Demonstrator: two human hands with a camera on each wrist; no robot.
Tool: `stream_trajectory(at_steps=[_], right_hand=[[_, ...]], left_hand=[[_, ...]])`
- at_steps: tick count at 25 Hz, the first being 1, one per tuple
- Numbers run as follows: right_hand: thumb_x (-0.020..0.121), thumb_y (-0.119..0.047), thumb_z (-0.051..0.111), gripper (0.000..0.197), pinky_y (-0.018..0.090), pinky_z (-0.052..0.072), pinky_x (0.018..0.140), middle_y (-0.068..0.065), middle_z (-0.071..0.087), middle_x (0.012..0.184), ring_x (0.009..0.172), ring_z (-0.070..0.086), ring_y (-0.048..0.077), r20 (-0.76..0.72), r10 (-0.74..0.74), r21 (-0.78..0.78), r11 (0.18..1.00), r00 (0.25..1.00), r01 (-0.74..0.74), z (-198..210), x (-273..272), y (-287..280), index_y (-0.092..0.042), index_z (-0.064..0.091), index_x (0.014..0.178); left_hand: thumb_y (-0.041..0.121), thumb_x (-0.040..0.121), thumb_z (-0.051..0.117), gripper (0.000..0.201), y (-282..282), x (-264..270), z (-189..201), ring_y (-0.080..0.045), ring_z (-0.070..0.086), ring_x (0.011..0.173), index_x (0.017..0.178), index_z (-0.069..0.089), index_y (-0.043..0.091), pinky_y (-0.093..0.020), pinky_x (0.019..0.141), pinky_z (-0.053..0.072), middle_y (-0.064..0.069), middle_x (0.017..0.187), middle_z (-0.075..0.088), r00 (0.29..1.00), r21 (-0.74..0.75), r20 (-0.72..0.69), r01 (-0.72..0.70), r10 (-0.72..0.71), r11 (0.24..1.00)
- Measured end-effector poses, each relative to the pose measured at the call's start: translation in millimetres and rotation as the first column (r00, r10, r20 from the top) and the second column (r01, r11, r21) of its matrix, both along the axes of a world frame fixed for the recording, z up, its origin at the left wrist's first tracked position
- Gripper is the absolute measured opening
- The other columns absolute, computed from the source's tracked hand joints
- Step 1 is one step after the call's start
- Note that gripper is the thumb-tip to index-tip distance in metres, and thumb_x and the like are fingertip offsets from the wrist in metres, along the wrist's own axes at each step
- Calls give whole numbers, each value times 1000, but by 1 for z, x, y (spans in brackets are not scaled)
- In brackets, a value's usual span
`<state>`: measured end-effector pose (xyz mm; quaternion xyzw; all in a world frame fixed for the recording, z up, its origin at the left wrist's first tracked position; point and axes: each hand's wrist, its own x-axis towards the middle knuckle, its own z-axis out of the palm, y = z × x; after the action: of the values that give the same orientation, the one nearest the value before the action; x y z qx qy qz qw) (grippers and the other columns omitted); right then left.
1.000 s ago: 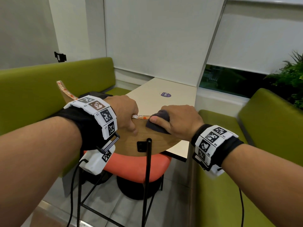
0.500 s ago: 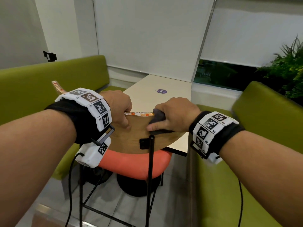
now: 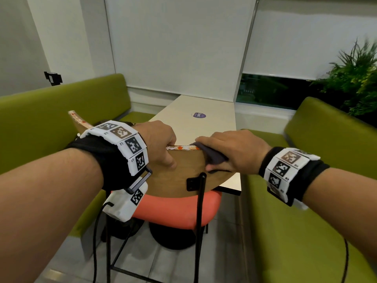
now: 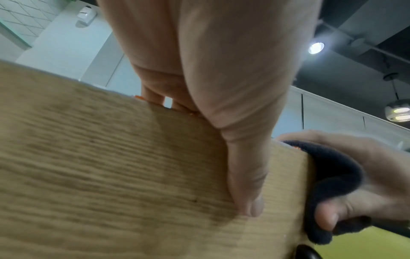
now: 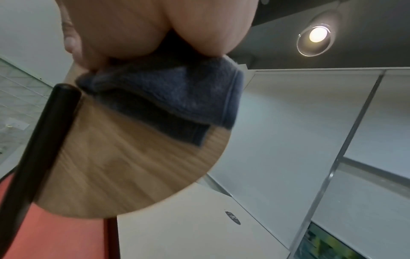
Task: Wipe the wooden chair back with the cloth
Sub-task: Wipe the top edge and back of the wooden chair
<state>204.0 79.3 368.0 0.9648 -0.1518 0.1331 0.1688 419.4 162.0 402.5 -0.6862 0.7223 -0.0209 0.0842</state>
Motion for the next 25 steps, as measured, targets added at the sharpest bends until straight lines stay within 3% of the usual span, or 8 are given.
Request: stream_trajectory(at_steps=[4,8,12,14,18,21,22,25], right_hand=[[74,-82,39,68,34,46,66,0,70,90,81,63,27,-161,-212,81,970,964,227,16,12,4,-32,52,118],[73,-85,8,87,30,38,60,-2,72,87,81,66,24,12,-272,24,962,962,272,2,14,10,-31,63,112],[90,-69,19,73,35,48,56,4,71,75,69,66,29,331,-92,-22,994,939,105,-17,14,13,-22,74,98],[95,-60,31,61,38,51,56,7,71,78,67,65,32,353,34,-47,999,935,-18,-19,10,11,-14,71,100],[91,-46,49,55,45,56,65,13,70,112,85,68,37,148,195,0,980,970,-197,-4,3,5,-8,55,131],[88,-57,55,75,39,49,77,6,62,127,102,63,34,-185,7,63,998,983,4,15,16,8,-25,27,150],[85,-63,54,78,37,46,76,4,64,122,101,62,32,-260,-55,36,997,964,66,18,22,7,-30,24,150],[82,-75,40,64,34,43,67,2,62,85,85,63,30,-244,-139,81,983,960,163,24,34,10,-31,48,127]], left_hand=[[55,75,68,41,3,11,0,-18,51,69,88,62,16,-29,60,42,5,69,49,1000,18,29,-2,2,1000],[56,73,70,41,2,15,-3,-20,53,71,83,61,17,-30,63,47,5,69,51,1000,21,27,-7,6,1000],[60,71,69,42,1,13,-2,-21,55,74,78,57,20,-30,63,46,5,71,52,997,24,72,-30,29,999],[61,70,70,42,1,12,-2,-21,55,74,71,53,22,-30,62,44,5,70,50,996,14,79,-47,46,999],[62,68,71,42,1,10,0,-22,58,77,71,53,24,-32,64,48,4,71,53,993,29,87,-80,77,996],[61,68,71,42,2,7,1,-22,56,76,71,53,23,-31,63,46,3,72,53,991,37,90,-105,102,994],[61,69,72,42,3,7,1,-22,55,76,69,52,23,-30,62,44,3,71,52,990,31,89,-111,108,993],[61,69,72,43,4,6,1,-21,53,75,66,49,24,-30,61,42,5,70,50,990,12,80,-118,116,993]])
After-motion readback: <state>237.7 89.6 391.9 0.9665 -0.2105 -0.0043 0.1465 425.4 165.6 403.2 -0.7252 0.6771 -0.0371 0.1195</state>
